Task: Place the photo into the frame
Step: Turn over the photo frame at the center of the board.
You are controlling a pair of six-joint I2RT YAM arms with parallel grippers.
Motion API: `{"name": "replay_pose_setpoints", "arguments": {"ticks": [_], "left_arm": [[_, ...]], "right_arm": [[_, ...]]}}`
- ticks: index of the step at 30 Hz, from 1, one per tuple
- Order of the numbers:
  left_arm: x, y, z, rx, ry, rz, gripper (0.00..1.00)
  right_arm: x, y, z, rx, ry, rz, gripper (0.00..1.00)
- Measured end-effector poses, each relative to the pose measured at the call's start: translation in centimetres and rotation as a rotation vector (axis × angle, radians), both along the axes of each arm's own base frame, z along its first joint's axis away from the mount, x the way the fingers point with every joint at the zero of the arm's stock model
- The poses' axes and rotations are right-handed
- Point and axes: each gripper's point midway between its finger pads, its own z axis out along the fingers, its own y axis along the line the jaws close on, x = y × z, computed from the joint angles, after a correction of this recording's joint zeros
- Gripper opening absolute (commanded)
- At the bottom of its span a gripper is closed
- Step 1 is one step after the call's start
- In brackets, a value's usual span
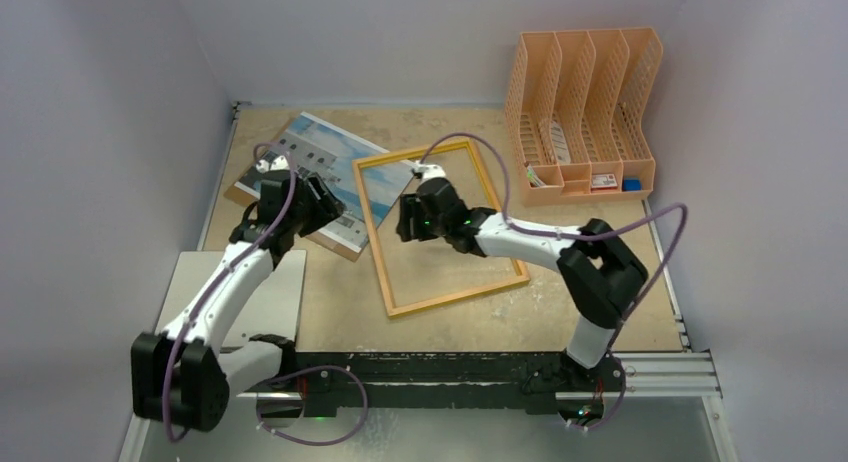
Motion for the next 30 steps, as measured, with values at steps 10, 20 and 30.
{"name": "replay_pose_setpoints", "arguments": {"ticks": [10,20,30], "left_arm": [[-5.1,2.9,4.0,0.065,-0.084,0.072,0.60],[-8.3,2.8,5.0,0.061,-0.097,0.014,0.60],[-9.4,2.0,5.2,0.055,-0.097,-0.062,0.60]], "right_arm": [[-5.3,10.0,-4.8,-0.175,0.021,0.078,0.55],[-6.2,9.3,-5.8,-0.315,0.021,-0.049,0.23],[-4.9,10.2,-5.6,-0.289,0.044,-0.179,0.20]]}}
